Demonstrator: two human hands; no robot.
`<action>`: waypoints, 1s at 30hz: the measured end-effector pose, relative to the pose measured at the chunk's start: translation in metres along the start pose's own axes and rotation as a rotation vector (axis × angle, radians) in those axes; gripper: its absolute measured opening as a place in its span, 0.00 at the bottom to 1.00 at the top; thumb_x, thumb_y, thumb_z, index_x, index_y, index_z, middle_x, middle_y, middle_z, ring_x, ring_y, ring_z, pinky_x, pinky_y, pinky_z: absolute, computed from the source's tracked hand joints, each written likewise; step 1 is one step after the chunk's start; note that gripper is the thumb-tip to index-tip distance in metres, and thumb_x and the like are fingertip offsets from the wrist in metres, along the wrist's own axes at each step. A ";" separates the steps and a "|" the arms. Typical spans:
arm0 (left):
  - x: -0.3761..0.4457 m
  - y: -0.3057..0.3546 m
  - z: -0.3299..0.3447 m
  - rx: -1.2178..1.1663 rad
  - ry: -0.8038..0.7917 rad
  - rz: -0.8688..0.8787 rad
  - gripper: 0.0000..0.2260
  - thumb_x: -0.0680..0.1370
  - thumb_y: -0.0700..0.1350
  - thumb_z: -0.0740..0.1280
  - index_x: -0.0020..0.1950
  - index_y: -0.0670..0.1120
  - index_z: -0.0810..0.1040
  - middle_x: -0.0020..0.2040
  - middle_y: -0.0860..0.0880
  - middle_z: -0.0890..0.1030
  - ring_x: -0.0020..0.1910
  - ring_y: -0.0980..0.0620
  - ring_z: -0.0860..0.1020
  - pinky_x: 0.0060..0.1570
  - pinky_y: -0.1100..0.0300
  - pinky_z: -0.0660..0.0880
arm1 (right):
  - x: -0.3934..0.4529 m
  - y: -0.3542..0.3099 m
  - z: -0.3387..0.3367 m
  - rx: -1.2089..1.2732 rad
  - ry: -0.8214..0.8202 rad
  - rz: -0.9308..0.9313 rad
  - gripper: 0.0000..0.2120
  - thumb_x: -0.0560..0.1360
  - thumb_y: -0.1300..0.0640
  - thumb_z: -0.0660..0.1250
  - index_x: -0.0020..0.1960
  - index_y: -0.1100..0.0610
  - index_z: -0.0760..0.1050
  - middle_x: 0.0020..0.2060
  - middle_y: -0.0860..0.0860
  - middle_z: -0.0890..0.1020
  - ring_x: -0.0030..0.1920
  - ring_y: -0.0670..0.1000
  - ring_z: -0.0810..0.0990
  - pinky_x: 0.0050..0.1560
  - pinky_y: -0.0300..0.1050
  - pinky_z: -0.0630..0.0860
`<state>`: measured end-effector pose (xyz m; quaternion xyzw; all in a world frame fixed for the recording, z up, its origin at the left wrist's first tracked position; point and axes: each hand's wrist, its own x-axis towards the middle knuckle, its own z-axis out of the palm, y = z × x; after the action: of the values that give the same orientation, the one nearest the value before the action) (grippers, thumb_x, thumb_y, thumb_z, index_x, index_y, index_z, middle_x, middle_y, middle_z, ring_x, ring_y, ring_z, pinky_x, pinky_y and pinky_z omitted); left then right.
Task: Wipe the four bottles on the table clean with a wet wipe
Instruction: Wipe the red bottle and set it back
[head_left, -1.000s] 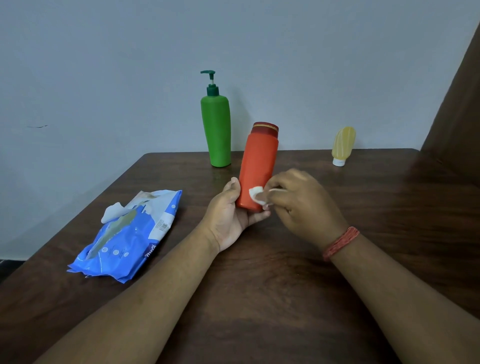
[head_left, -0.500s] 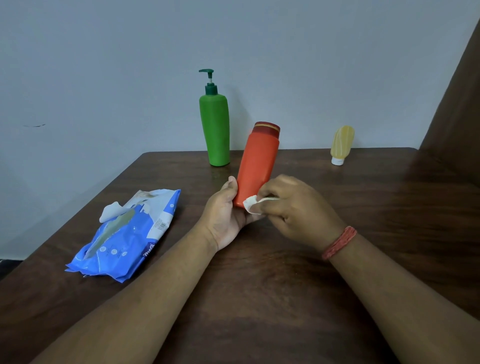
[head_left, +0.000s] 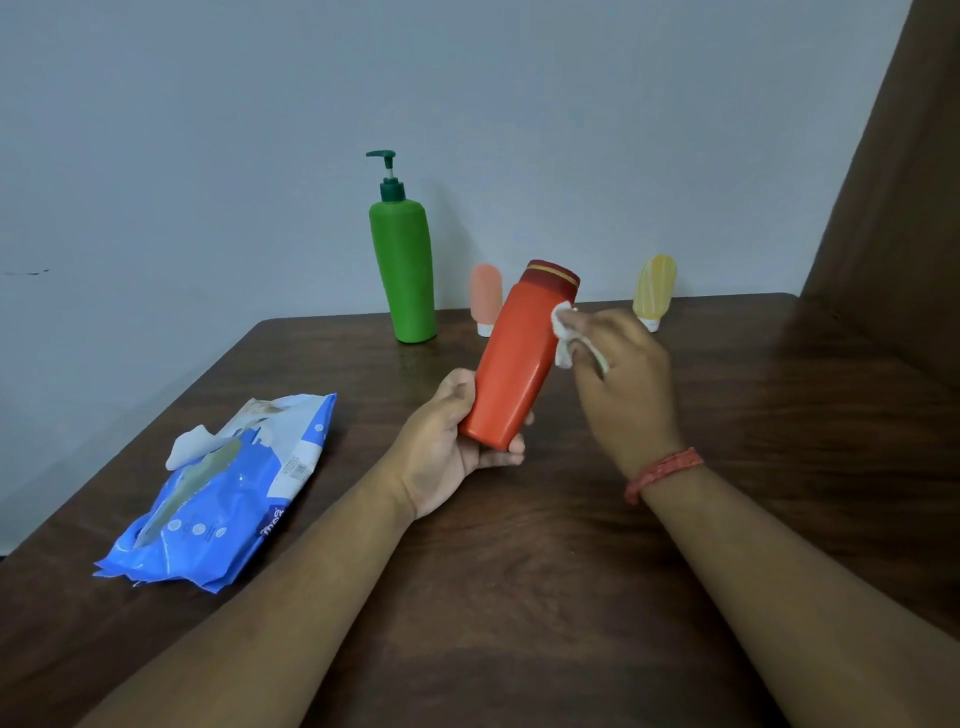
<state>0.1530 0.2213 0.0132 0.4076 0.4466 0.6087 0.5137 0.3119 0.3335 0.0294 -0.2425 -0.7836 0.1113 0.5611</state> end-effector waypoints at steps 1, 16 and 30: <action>0.000 -0.001 0.001 0.036 -0.020 0.007 0.18 0.85 0.54 0.52 0.67 0.44 0.66 0.50 0.37 0.82 0.39 0.43 0.80 0.45 0.49 0.80 | 0.003 0.004 -0.001 0.047 0.043 0.079 0.15 0.77 0.67 0.65 0.62 0.59 0.80 0.53 0.49 0.80 0.54 0.46 0.78 0.58 0.31 0.72; -0.002 0.001 0.003 0.170 -0.044 0.023 0.20 0.83 0.58 0.53 0.65 0.44 0.66 0.50 0.37 0.82 0.40 0.42 0.79 0.47 0.46 0.77 | 0.009 0.007 -0.001 0.480 0.146 0.512 0.08 0.80 0.60 0.67 0.57 0.54 0.82 0.50 0.46 0.86 0.53 0.45 0.84 0.58 0.50 0.81; -0.001 0.001 0.001 0.126 -0.045 0.020 0.17 0.84 0.57 0.52 0.64 0.46 0.67 0.48 0.38 0.82 0.39 0.43 0.79 0.45 0.48 0.76 | 0.008 -0.007 0.002 0.603 0.180 0.570 0.09 0.77 0.65 0.69 0.44 0.51 0.80 0.43 0.50 0.86 0.48 0.48 0.85 0.53 0.46 0.81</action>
<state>0.1540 0.2201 0.0147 0.4572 0.4681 0.5753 0.4908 0.3058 0.3322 0.0382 -0.2832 -0.5653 0.4645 0.6200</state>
